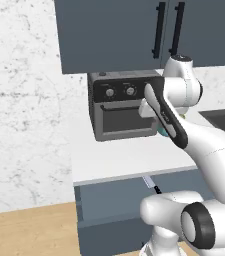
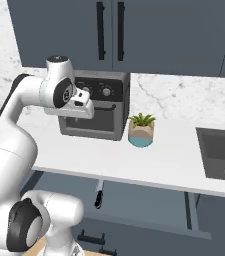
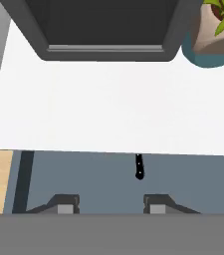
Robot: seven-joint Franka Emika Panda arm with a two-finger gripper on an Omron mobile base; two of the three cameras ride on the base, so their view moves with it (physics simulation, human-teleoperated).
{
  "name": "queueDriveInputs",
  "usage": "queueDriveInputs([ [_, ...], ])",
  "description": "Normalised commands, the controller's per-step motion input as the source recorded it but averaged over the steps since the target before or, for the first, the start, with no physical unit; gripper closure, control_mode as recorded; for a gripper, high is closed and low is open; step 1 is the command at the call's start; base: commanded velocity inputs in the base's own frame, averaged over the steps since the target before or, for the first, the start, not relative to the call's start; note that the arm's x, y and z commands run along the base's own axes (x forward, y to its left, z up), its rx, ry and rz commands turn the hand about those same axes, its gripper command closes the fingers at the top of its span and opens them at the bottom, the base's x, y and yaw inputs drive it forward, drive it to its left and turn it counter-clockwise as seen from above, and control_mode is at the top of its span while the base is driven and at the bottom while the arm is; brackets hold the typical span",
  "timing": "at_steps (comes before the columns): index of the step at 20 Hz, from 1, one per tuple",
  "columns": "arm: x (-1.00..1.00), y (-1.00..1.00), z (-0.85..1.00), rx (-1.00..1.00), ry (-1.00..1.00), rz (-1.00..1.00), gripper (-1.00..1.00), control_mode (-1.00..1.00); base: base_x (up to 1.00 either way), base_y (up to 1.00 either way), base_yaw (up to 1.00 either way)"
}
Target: Pick up the knife from the drawer and place it on the cutting board. Then place the meat from the plate to the cutting board.
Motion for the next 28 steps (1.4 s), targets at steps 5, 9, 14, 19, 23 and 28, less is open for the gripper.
queueDriveInputs([
  [5,0.00,0.00,0.00,0.00,0.00,0.00,-1.00,1.00,-0.01,0.00,0.00],
  [9,0.00,0.00,0.00,0.00,0.00,0.00,-1.00,1.00,-0.38,0.07,-0.18],
  [14,0.00,0.00,0.00,0.00,0.00,0.00,-1.00,1.00,-0.60,0.42,-0.48],
  [19,0.00,0.00,0.00,0.00,0.00,0.00,-1.00,1.00,-0.67,0.54,-0.60],
  [23,0.00,0.00,0.00,0.00,0.00,0.00,-1.00,1.00,-0.59,0.38,-0.70],
  [28,0.00,0.00,0.00,0.00,0.00,0.00,-1.00,1.00,-0.65,0.35,-0.71],
])
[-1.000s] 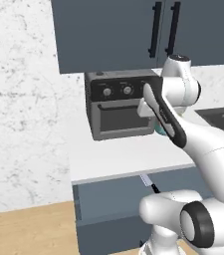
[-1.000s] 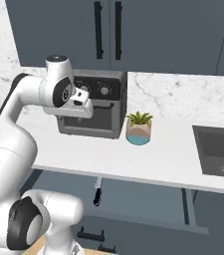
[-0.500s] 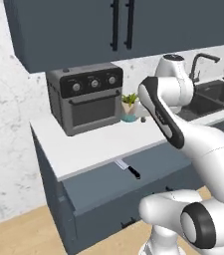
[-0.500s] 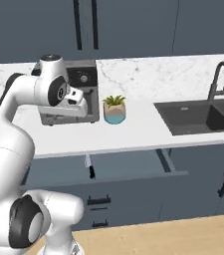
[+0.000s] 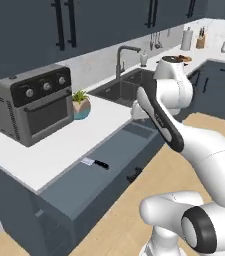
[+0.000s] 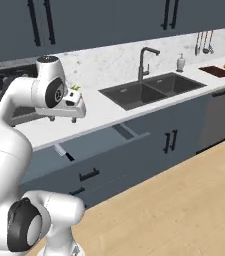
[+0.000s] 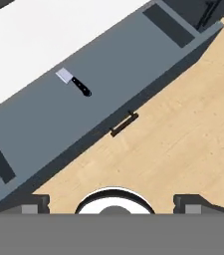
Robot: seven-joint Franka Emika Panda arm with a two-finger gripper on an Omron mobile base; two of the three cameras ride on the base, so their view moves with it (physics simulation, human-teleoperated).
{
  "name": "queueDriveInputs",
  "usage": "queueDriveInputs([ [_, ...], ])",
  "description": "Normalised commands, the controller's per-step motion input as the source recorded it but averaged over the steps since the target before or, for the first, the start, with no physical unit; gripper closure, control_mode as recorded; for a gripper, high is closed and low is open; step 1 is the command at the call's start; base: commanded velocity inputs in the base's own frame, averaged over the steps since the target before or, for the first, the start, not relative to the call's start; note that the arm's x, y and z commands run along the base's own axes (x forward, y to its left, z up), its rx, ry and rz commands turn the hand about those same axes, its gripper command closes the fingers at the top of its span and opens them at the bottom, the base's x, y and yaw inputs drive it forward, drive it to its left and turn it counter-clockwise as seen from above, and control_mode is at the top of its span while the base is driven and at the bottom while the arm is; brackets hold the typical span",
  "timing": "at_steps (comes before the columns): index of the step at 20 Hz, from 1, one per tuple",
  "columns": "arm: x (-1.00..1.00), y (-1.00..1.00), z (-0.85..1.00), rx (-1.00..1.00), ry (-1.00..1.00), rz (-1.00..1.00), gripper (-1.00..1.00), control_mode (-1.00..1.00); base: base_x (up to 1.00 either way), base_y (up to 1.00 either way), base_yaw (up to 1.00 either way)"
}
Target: Pick up the knife from the drawer and place it on the cutting board. Then place the meat from the plate to the cutting board.
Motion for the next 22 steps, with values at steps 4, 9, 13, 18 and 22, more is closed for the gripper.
queueDriveInputs([
  [4,0.00,0.00,0.00,0.00,0.00,0.00,-1.00,1.00,-0.61,0.36,-0.71],
  [9,0.00,0.00,0.00,0.00,0.00,0.00,-1.00,1.00,-0.63,0.54,-0.64],
  [13,0.00,0.00,0.00,0.00,0.00,0.00,-1.00,1.00,-0.39,0.99,-0.47],
  [18,0.00,0.00,0.00,0.00,0.00,0.00,-1.00,1.00,-0.38,1.00,-0.41],
  [22,0.00,0.00,0.00,0.00,0.00,0.00,-1.00,1.00,-0.14,0.67,-0.30],
])
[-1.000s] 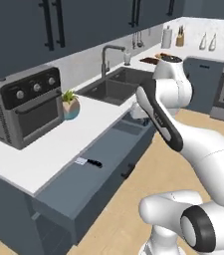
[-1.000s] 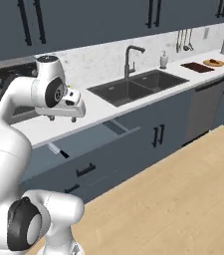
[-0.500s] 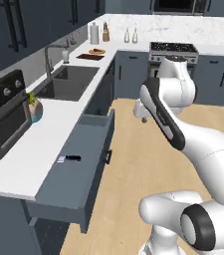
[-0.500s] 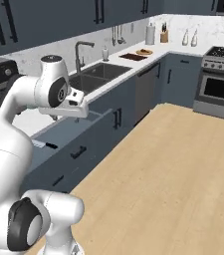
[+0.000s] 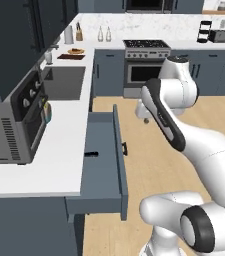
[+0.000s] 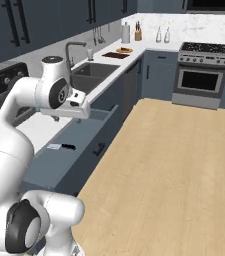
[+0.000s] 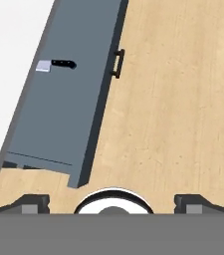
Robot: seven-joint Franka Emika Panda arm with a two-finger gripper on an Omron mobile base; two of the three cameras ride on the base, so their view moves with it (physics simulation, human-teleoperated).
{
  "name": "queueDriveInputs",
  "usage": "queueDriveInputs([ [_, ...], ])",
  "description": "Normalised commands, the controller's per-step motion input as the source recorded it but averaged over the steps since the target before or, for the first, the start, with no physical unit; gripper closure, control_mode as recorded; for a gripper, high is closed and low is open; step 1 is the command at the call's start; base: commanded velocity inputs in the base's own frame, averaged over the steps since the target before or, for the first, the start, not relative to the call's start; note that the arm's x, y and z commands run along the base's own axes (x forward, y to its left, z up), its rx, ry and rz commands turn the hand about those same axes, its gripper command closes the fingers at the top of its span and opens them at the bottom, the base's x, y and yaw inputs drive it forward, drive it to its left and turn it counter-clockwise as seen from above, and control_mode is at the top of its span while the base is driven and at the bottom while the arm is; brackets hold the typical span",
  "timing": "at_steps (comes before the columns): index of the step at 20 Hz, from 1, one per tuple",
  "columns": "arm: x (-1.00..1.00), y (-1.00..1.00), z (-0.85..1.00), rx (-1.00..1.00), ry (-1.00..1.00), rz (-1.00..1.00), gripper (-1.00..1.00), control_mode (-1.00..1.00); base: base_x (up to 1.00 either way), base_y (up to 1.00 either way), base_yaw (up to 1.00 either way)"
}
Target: Pick up the knife from the drawer and place it on the cutting board. Then place the meat from the plate to the cutting board.
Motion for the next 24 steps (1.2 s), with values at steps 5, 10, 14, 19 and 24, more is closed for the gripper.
queueDriveInputs([
  [5,0.00,0.00,0.00,0.00,0.00,0.00,-1.00,1.00,0.00,0.00,-0.03],
  [10,0.58,0.05,-0.12,0.00,0.01,0.15,-1.00,-1.00,0.00,0.00,0.00],
  [14,1.00,0.00,-0.51,0.00,0.05,0.72,-1.00,-1.00,0.00,0.00,0.00],
  [19,0.94,0.15,-0.81,0.01,0.01,0.72,-1.00,-1.00,0.00,0.00,0.00],
  [24,0.49,0.41,-0.70,-0.05,-0.01,0.26,-1.00,-1.00,0.00,0.00,0.00],
])
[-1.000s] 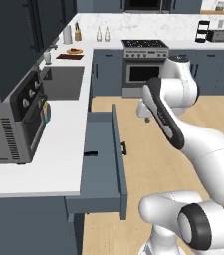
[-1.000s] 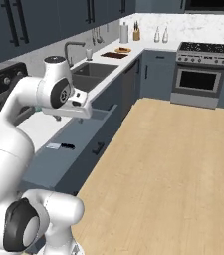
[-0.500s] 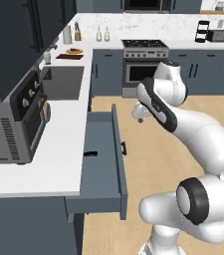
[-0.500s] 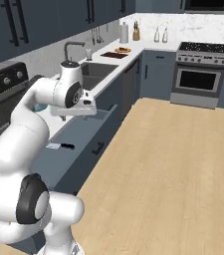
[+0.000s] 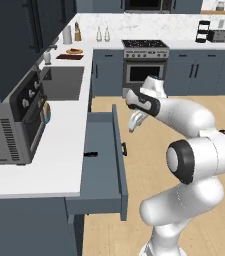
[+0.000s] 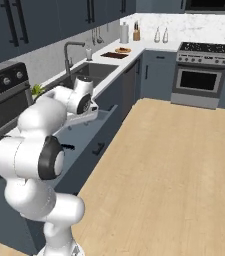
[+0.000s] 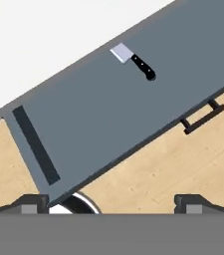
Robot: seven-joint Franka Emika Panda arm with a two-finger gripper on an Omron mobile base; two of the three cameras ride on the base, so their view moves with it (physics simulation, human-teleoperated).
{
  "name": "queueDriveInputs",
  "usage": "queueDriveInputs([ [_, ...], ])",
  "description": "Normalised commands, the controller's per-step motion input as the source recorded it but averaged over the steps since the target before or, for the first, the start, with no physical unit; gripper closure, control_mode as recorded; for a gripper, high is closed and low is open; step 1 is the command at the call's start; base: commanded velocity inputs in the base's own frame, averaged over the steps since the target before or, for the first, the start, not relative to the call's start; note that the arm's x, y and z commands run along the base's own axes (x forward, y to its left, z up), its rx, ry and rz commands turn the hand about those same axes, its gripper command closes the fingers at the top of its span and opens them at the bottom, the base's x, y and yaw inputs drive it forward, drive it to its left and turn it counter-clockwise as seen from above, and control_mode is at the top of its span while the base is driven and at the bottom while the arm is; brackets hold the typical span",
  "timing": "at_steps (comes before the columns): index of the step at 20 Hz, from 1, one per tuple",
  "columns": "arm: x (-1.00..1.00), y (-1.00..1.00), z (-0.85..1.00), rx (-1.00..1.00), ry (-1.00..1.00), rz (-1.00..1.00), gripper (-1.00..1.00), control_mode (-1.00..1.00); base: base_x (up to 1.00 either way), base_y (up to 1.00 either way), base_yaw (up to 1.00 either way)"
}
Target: Pick up the knife from the drawer and place it on the cutting board. Then place the meat from the plate to the cutting board.
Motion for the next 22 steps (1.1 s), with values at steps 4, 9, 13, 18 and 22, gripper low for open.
queueDriveInputs([
  [4,0.38,0.46,-0.60,-0.21,-0.13,0.22,-1.00,-1.00,0.00,0.00,0.00],
  [9,0.10,0.36,-0.59,0.05,0.00,0.09,-1.00,-1.00,0.00,0.00,0.00],
  [13,0.04,0.20,-0.76,0.08,-0.03,0.04,-1.00,-1.00,0.00,0.00,0.00],
  [18,0.35,0.00,-0.33,0.02,-0.02,0.01,-1.00,-1.00,0.00,0.00,0.00],
  [22,0.48,0.00,-0.04,-0.01,0.00,0.00,-1.00,-1.00,0.00,0.00,0.00],
])
